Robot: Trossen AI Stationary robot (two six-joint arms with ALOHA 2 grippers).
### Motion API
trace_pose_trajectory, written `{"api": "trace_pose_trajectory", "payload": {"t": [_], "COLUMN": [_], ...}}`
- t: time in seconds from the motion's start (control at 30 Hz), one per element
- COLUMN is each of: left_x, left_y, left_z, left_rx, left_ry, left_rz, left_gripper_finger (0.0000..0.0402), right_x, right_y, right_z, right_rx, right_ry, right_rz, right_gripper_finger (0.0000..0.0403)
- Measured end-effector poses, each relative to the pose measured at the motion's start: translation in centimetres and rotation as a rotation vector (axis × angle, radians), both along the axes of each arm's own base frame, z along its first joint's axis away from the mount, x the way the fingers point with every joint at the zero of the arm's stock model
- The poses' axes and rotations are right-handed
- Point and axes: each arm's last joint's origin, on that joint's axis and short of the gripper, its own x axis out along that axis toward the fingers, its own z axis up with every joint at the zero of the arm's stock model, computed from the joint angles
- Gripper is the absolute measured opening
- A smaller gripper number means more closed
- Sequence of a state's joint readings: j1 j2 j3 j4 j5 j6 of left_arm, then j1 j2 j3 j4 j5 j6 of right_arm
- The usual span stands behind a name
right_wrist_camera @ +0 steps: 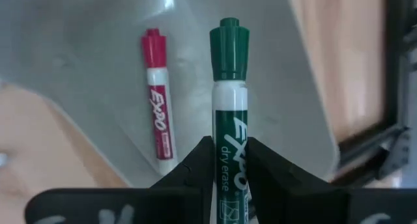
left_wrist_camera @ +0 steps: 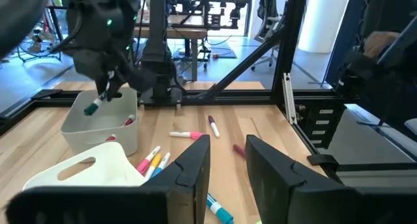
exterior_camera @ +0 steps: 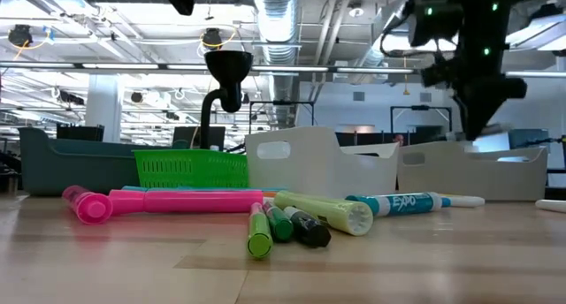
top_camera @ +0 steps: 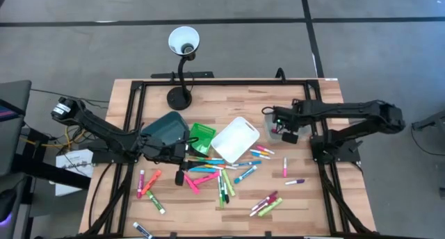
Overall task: Pick & Place Markers
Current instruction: Put the dark green marker pen into the gray bin, then put the light blue marker pen into the gray bin
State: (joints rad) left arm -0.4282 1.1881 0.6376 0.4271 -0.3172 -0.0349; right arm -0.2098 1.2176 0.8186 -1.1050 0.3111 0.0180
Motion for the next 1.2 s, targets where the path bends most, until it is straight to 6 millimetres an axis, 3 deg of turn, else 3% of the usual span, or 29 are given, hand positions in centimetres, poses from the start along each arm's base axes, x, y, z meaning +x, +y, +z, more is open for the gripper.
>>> {"api": "trace_pose_trajectory", "payload": {"t": [0.3,0.57,0.83,1.0,1.2], "left_x": [0.0,0.0,0.0,0.0,0.0], "left_y": [0.1,0.1,0.1,0.1,0.1], "left_z": [0.0,0.0,0.0,0.0,0.0], "left_rx": [0.0,0.001,0.001,0.0,0.0], "left_ry": [0.0,0.001,0.0,0.0,0.0], "left_rz": [0.003,0.003,0.004,0.004,0.004], "left_gripper_finger": [0.0095,0.0095,0.0095,0.0095,0.0095], "right_x": [0.5,2.0,2.5,2.6,3.1], "right_y": [-1.9,-3.4,-3.7,-3.7,-2.6], "right_z": [-1.6,-4.9,-6.9,-5.7,-1.1], "right_rx": [0.076,0.164,0.188,0.175,0.059], "right_ry": [-0.014,0.097,0.204,0.252,0.276], "right_rz": [-0.029,-0.061,-0.068,-0.104,-0.119], "right_gripper_finger": [0.0065,0.0068,0.0127,0.0166,0.0176]}}
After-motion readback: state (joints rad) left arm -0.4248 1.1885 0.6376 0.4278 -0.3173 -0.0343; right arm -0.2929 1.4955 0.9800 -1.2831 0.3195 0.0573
